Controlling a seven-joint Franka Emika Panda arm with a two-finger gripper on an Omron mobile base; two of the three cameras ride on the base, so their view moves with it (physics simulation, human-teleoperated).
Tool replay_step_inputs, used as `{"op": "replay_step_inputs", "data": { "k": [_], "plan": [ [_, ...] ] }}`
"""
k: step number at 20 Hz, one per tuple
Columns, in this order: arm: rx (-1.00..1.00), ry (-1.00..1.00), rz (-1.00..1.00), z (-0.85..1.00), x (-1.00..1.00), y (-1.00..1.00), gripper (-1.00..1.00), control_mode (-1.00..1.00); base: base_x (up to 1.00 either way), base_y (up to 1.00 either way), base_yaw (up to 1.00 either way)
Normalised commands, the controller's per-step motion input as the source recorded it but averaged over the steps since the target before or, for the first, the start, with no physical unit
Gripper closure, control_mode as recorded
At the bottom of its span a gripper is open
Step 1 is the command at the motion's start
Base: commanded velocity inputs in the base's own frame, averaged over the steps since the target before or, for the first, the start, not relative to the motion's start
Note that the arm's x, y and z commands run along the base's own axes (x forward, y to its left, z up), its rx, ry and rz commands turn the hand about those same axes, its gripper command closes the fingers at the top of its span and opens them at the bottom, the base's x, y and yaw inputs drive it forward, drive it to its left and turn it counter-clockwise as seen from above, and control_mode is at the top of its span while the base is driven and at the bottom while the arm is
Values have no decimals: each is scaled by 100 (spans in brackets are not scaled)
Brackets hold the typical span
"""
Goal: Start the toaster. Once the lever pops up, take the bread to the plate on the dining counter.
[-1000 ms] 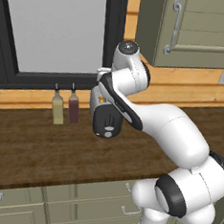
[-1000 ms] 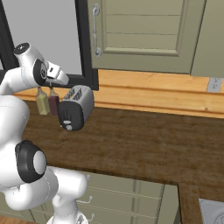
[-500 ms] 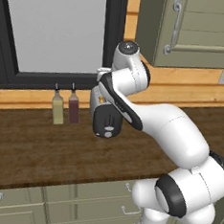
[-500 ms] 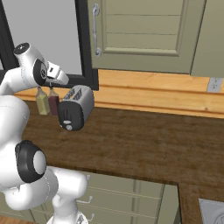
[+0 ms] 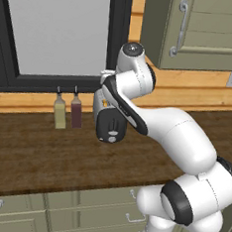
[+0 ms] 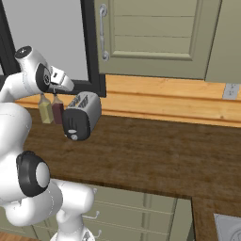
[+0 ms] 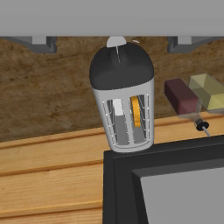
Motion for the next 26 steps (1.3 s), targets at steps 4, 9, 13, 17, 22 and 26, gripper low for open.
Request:
{"op": "replay_step_inputs", "data": {
  "k": [4, 9, 13, 17, 22, 26],
  "plan": [
    [0, 0, 0, 0, 0, 0, -100, -100, 0, 0, 0],
    [0, 0, 0, 0, 0, 0, -100, -100, 0, 0, 0],
    [0, 0, 0, 0, 0, 0, -100, -100, 0, 0, 0],
    [0, 0, 0, 0, 0, 0, -100, -100, 0, 0, 0],
    [0, 0, 0, 0, 0, 0, -100, -100, 0, 0, 0],
    [0, 0, 0, 0, 0, 0, -100, -100, 0, 0, 0]
  ]
}}
